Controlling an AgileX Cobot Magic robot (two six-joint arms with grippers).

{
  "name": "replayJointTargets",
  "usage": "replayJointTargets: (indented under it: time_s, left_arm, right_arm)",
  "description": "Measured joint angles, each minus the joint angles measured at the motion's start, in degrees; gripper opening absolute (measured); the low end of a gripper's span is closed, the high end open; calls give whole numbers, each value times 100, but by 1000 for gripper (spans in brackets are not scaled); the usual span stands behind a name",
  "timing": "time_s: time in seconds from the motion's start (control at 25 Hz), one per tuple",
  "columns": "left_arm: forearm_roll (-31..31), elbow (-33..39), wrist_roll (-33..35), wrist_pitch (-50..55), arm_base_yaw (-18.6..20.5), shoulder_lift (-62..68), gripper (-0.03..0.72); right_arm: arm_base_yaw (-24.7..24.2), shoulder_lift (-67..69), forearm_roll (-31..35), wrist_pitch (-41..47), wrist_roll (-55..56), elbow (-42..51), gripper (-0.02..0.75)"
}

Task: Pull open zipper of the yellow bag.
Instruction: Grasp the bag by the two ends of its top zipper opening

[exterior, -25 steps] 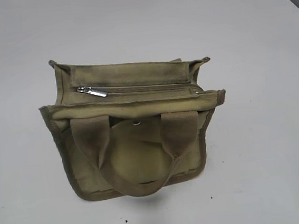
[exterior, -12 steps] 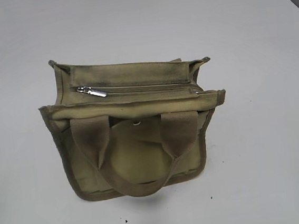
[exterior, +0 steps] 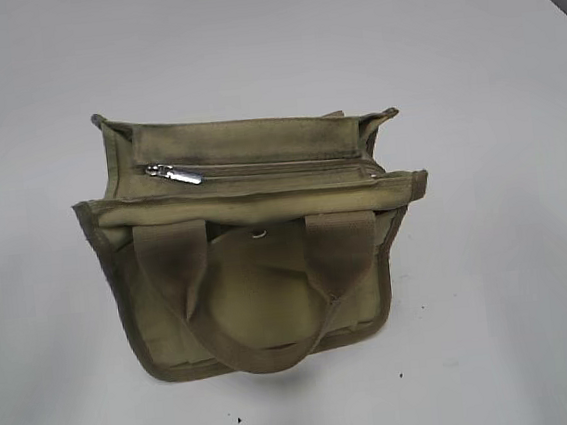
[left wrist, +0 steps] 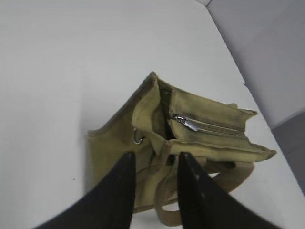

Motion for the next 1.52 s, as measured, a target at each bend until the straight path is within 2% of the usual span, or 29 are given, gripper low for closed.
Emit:
replayJointTargets:
  time_s: [0.16, 0.28, 0.4, 0.64, 0.84, 1.12, 1.32, 1.4, 1.52]
  left_arm:
    - [-1256, 0, 1072, 278, 0, 1550, 313]
    - [-2109, -1, 1821, 453, 6, 2293, 328]
    - [-2561, -37, 2306, 640, 6, 2802, 331]
    - [-2407, -769, 2409, 551, -110, 3372, 331]
    - [-1683, -1298, 1844, 275, -714, 3837, 331]
    - [-1689, -1776, 1722, 0, -1098, 4662, 331]
    - [-1710, -2251, 1718, 0, -1319, 5090, 326]
    - [-1710, -2376, 1711, -4, -1347, 5140, 276]
    - [-1657, -2427, 1711, 2, -1347, 5145, 92]
  right_arm:
    - [300, 1305, 23, -53, -453, -648, 494]
    - [552, 2376, 72, -91, -668, -1261, 491]
    - [948, 3071, 165, -137, -898, -1883, 490]
    - [1727, 4484, 189, -206, -1309, -2893, 489]
    - [2098, 5334, 183, -410, -1417, -3474, 489]
    - [2544, 6025, 142, -490, -1735, -4065, 489]
    - [2835, 6298, -231, -775, -1801, -4191, 489]
    - [2891, 6396, -387, -915, -1806, -4210, 489]
    - [2957, 6531, -499, -1132, -1812, -4210, 464]
